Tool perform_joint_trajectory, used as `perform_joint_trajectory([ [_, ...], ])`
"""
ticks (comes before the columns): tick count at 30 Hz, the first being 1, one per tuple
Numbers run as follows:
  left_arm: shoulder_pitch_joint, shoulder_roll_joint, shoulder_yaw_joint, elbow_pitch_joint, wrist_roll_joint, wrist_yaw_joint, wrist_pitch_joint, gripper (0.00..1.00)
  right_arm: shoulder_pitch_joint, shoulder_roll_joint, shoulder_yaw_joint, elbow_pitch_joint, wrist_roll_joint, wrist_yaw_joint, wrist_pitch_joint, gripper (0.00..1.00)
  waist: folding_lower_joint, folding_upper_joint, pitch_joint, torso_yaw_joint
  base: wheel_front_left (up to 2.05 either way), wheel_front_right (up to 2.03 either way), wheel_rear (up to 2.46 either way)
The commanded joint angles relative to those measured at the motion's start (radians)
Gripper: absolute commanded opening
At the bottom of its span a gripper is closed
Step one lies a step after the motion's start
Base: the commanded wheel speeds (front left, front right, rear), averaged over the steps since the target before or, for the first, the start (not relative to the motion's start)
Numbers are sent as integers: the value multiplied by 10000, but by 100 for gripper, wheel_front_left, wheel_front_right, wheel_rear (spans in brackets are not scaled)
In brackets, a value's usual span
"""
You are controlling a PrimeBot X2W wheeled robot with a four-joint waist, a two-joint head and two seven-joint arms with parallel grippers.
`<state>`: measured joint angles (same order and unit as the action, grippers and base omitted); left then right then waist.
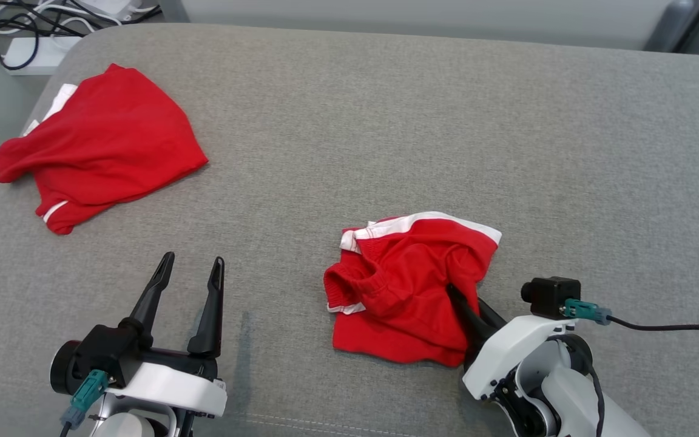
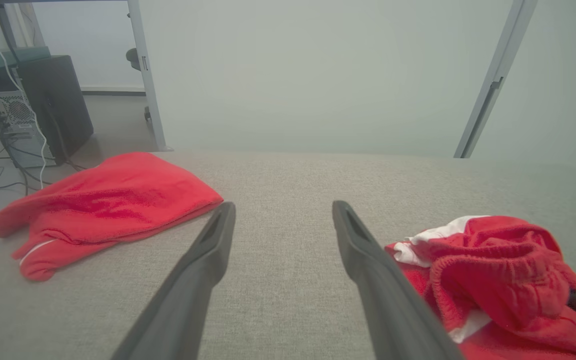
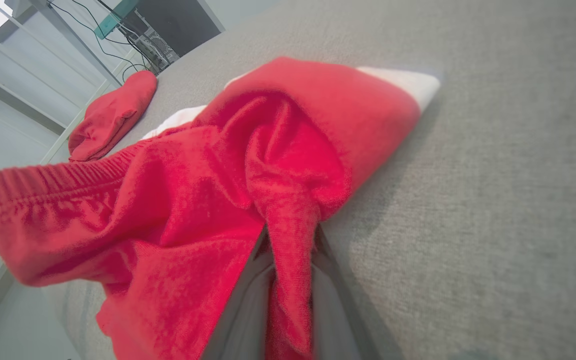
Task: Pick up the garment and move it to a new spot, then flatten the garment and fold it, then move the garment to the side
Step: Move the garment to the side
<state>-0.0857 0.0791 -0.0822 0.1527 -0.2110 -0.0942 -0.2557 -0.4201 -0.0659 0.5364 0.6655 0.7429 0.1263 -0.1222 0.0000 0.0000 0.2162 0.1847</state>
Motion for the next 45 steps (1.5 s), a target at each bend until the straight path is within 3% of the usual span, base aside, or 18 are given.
perform_joint_trajectory([
  [1, -385, 128, 311, -268, 19, 126, -53, 100, -50, 121, 277, -106, 91, 44, -30, 0, 0, 0, 48, -104, 0, 0, 0],
  [8, -460, 196, 323, -343, 26, 150, -56, 100, -3, -736, 306, -193, -93, 44, -676, 0, 0, 0, 234, -815, 0, 0, 0],
  [13, -548, 340, 310, -455, 64, 158, -55, 100, 367, -1444, -127, -438, -478, 44, -1103, 0, 0, 0, 423, -1874, 0, 0, 0],
  [23, -711, 845, 414, -876, 132, 227, 415, 100, 899, -1776, -662, -1116, -841, 44, -1318, 0, 0, 0, 869, -4074, 0, 0, 0],
  [28, -765, 1061, 424, -1283, 197, 278, 712, 100, 688, -2002, -685, -1223, -889, 44, -1349, 0, 0, 0, 1140, -4730, 0, 0, 0],
  [34, -1046, 1282, 377, -1724, 257, 283, 1049, 100, -991, -2412, -659, -716, -913, 44, -1360, 0, 0, 0, 1654, -4897, 0, 0, 0],
  [40, -1413, 1368, 173, -1910, 302, 211, 1196, 100, -2747, -2807, -347, 80, -681, 44, -1371, 0, 0, 0, 2175, -4566, 0, 0, 0],
  [45, -1798, 1356, -83, -1936, 335, 142, 1172, 100, -3824, -3526, -217, 1295, -480, 44, -1385, 0, 0, 0, 2659, -4129, 0, 0, 0],
])
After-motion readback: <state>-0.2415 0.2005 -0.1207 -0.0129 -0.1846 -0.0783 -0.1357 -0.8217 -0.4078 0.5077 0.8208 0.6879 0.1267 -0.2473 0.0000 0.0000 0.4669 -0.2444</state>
